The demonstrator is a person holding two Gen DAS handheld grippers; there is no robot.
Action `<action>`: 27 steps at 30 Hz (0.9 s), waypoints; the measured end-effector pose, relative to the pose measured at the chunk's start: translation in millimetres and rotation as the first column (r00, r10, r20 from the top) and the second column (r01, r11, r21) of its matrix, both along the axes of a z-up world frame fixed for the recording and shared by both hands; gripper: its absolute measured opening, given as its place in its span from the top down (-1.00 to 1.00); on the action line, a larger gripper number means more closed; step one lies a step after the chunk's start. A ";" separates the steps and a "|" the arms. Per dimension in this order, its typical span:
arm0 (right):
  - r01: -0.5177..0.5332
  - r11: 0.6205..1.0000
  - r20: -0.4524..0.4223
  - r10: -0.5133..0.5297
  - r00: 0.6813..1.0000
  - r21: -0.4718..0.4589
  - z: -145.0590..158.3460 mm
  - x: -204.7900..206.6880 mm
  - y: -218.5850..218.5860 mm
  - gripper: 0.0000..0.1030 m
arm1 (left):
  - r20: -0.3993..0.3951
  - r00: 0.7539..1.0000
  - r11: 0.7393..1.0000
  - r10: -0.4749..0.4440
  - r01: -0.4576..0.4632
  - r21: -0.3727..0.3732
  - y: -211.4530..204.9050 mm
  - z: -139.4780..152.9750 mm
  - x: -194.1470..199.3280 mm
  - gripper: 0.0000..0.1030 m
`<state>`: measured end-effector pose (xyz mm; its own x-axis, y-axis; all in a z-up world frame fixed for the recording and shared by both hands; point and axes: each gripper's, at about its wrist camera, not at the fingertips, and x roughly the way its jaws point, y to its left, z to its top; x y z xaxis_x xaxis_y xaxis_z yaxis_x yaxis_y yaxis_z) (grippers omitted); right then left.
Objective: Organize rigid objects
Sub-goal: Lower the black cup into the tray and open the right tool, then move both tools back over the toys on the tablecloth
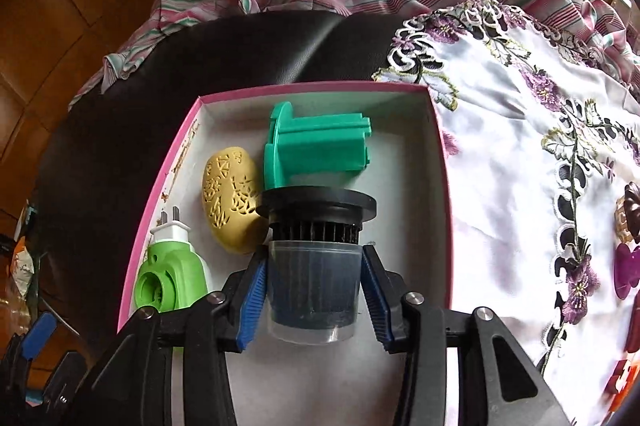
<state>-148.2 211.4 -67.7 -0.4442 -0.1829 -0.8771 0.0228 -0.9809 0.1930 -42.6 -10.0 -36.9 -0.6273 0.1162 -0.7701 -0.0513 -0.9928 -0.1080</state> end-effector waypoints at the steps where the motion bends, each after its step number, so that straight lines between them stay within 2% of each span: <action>1: 0.001 1.000 -0.013 -0.001 1.000 -0.007 3.0 3.4 2.2 0.11 | -0.004 1.000 1.000 0.000 0.000 -0.002 0.1 0.6 0.2 -0.42; 11: 0.014 1.000 -0.105 -0.014 0.994 -0.005 33.3 37.3 21.4 0.10 | -0.036 0.999 0.999 -0.034 0.033 -0.025 10.6 11.5 5.2 -0.43; 27: 0.089 0.996 -0.164 -0.083 0.983 0.030 52.1 76.8 78.3 0.10 | -0.051 0.992 0.992 -0.114 0.111 -0.066 40.3 20.3 10.5 -0.46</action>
<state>-71.4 289.6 -15.6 -0.5936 -0.1064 -0.7977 -0.0338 -0.9870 0.1568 -32.2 30.4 -16.6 -0.6543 0.1405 -0.7431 -0.1670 -0.9852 -0.0392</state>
